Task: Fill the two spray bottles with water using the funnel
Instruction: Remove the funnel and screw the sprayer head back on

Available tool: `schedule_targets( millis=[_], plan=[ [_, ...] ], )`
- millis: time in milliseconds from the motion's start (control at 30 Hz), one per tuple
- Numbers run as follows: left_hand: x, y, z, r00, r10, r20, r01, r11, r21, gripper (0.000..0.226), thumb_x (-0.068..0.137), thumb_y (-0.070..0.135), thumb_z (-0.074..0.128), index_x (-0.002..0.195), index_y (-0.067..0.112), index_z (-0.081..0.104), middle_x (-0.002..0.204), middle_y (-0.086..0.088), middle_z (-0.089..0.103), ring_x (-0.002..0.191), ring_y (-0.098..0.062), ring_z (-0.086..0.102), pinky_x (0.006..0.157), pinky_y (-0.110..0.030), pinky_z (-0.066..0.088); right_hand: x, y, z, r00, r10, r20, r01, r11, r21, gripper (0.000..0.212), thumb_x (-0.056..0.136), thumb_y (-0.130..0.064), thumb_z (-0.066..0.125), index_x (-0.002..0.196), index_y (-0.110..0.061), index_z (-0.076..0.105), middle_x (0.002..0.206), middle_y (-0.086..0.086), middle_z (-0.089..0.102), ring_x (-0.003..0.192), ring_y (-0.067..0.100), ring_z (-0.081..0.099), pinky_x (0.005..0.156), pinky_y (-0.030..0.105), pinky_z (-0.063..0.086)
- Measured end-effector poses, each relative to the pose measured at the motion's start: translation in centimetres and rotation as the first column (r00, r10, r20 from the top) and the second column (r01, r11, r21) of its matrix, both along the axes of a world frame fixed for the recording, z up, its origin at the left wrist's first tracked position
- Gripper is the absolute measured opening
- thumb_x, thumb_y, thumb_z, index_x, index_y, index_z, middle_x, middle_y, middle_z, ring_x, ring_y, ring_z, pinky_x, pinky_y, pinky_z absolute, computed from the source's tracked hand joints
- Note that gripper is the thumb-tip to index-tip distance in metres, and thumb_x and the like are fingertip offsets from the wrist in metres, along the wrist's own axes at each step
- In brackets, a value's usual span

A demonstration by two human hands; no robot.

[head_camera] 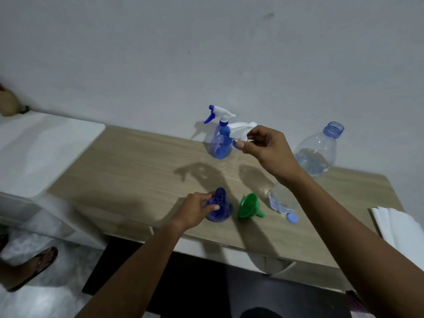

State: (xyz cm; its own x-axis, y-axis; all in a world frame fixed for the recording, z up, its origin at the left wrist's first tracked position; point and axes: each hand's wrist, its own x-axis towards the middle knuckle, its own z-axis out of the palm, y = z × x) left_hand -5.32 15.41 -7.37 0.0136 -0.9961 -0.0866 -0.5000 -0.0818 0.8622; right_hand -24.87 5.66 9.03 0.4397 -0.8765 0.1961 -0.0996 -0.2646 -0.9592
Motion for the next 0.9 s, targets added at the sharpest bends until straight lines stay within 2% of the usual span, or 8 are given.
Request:
schedule_targets(
  millis=[133,300,400,567,700,767,833,900],
  plan=[
    [-0.2,0.1,-0.4,1.0,0.0,-0.012,0.0,1.0,-0.004,0.016,0.091,0.007,0.07,0.105,0.002,0.077,0.103,-0.001,0.072,0.076,0.026,0.055,0.068,0.004,0.037,-1.1,1.1,0.0,0.999,-0.018,0.049,0.016,0.999,0.048,0.012,0.086,-0.006,0.078,0.092,-0.01,0.069,0.082,-0.006,0.074,0.082,0.014,0.071,0.087,0.039,0.059],
    [-0.3,0.1,-0.4,0.999,0.019,0.032,-0.019,1.0,-0.005,0.023,0.091,0.015,0.07,0.114,0.012,0.076,0.111,0.001,0.075,0.092,0.005,0.063,0.071,0.003,0.036,-1.2,2.0,0.0,0.992,-0.042,0.117,0.027,0.991,0.134,0.037,0.082,0.001,0.079,0.116,-0.002,0.065,0.084,0.004,0.068,0.085,0.018,0.068,0.088,0.043,0.06],
    [-0.4,0.3,-0.2,1.0,0.017,0.013,-0.017,1.0,0.005,0.025,0.091,0.014,0.07,0.116,0.014,0.075,0.101,0.01,0.072,0.083,0.012,0.06,0.069,0.002,0.036,-0.7,2.7,-0.6,0.99,-0.077,0.121,0.056,0.984,0.17,0.049,0.082,0.003,0.079,0.127,-0.005,0.062,0.1,0.019,0.069,0.088,0.025,0.069,0.085,0.041,0.062],
    [-0.5,0.5,-0.2,0.999,0.033,0.029,-0.033,0.999,0.009,0.022,0.091,0.018,0.071,0.112,0.018,0.077,0.101,0.006,0.077,0.094,-0.005,0.068,0.074,-0.011,0.044,0.0,3.4,-3.1,0.991,-0.135,0.024,0.13,0.982,0.138,0.03,0.083,-0.007,0.081,0.111,-0.005,0.07,0.098,0.025,0.072,0.083,0.025,0.069,0.085,0.05,0.059],
    [-0.4,0.4,-0.3,0.998,0.039,0.041,-0.039,0.999,0.006,0.023,0.09,0.02,0.071,0.113,0.021,0.076,0.103,0.003,0.078,0.098,-0.009,0.07,0.083,-0.023,0.049,0.2,3.8,-4.2,0.986,-0.164,-0.032,0.166,0.983,0.076,0.023,0.082,-0.013,0.083,0.103,-0.011,0.073,0.092,0.019,0.073,0.076,0.018,0.066,0.082,0.053,0.057],
    [-0.6,0.4,-0.3,0.999,0.032,0.023,-0.032,0.999,0.006,0.025,0.091,0.017,0.071,0.115,0.018,0.076,0.107,0.006,0.076,0.097,-0.002,0.067,0.082,-0.019,0.047,0.3,4.0,-3.9,0.982,-0.188,-0.021,0.189,0.981,0.044,0.023,0.082,-0.016,0.083,0.102,-0.014,0.074,0.091,0.017,0.074,0.075,0.024,0.067,0.081,0.054,0.057],
    [-0.6,0.4,-0.3,1.0,0.026,0.002,-0.026,1.0,0.004,0.03,0.092,0.013,0.07,0.122,0.017,0.072,0.112,0.012,0.071,0.101,0.006,0.062,0.08,-0.005,0.042,0.3,4.0,-3.2,0.977,-0.213,0.006,0.213,0.977,0.015,0.025,0.082,-0.02,0.083,0.105,-0.017,0.074,0.09,0.015,0.075,0.08,0.037,0.069,0.08,0.054,0.057],
    [-0.6,0.5,-0.3,1.0,0.027,-0.007,-0.027,1.0,0.001,0.035,0.092,0.013,0.069,0.127,0.016,0.069,0.119,0.011,0.068,0.111,0.002,0.06,0.082,0.004,0.037,0.1,3.8,-2.3,0.972,-0.235,0.017,0.236,0.971,-0.028,0.026,0.083,-0.022,0.083,0.107,-0.018,0.074,0.088,0.013,0.075,0.082,0.04,0.069,0.077,0.05,0.058]
  ],
)
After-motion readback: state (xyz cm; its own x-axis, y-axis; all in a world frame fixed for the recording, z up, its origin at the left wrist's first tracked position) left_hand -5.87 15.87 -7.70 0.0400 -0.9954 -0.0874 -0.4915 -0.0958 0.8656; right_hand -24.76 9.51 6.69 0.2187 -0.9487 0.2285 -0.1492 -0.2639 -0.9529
